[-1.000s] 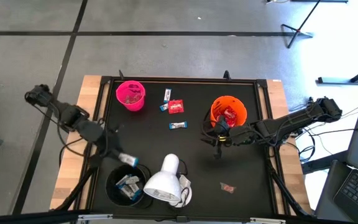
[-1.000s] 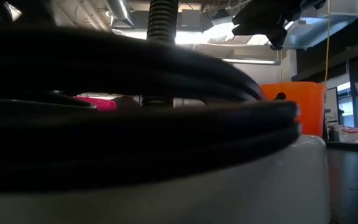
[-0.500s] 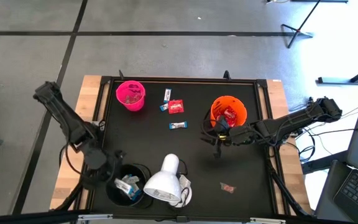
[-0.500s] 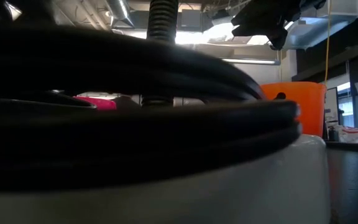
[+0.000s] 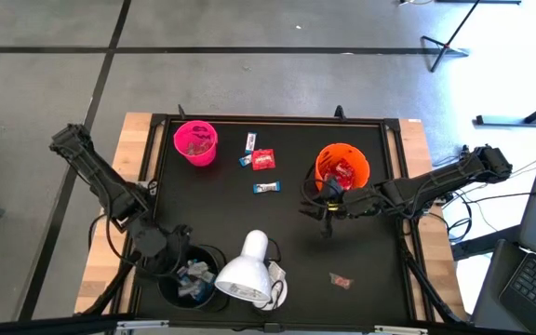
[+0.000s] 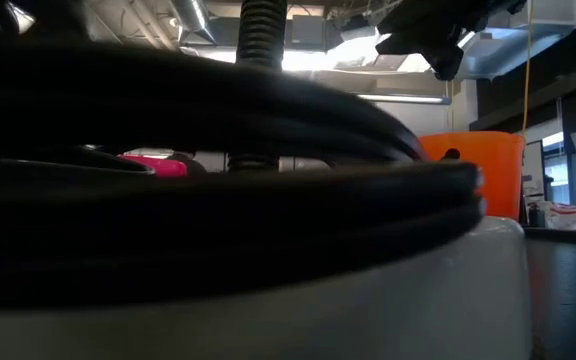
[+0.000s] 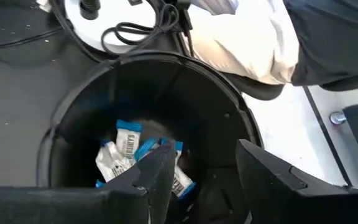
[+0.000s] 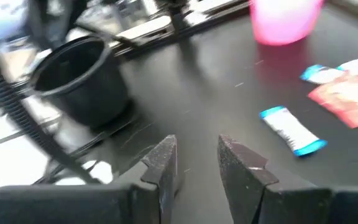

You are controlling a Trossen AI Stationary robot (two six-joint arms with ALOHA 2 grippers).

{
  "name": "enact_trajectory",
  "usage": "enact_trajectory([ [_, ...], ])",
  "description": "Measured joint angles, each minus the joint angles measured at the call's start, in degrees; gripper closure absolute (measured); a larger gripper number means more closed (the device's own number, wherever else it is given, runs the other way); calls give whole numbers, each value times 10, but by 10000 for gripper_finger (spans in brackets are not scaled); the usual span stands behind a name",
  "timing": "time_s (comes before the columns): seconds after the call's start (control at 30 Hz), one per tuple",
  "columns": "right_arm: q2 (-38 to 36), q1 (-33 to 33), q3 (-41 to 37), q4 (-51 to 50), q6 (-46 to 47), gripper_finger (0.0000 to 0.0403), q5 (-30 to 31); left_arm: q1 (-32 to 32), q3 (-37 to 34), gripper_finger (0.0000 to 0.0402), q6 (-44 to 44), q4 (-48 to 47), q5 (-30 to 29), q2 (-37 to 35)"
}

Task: Sort candy
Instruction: Put the orange gummy into the pink bucket

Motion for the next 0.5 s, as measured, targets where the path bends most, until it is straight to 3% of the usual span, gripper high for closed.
enact_trajectory([
  [0.13, 0, 17, 0, -8, 16, 288, -65, 15, -1, 244, 2, -1, -14, -3],
  [0.23, 4, 51, 0, -41, 34, 288, -52, 28, -1, 245, 61, -1, -60, -7],
  [0.37, 11, 102, -1, -89, 69, 288, -24, 49, -1, 245, 180, -1, -165, -13],
  [0.5, 20, 151, -1, -109, 111, 288, -6, 97, -1, 245, 267, -28, -221, -34],
])
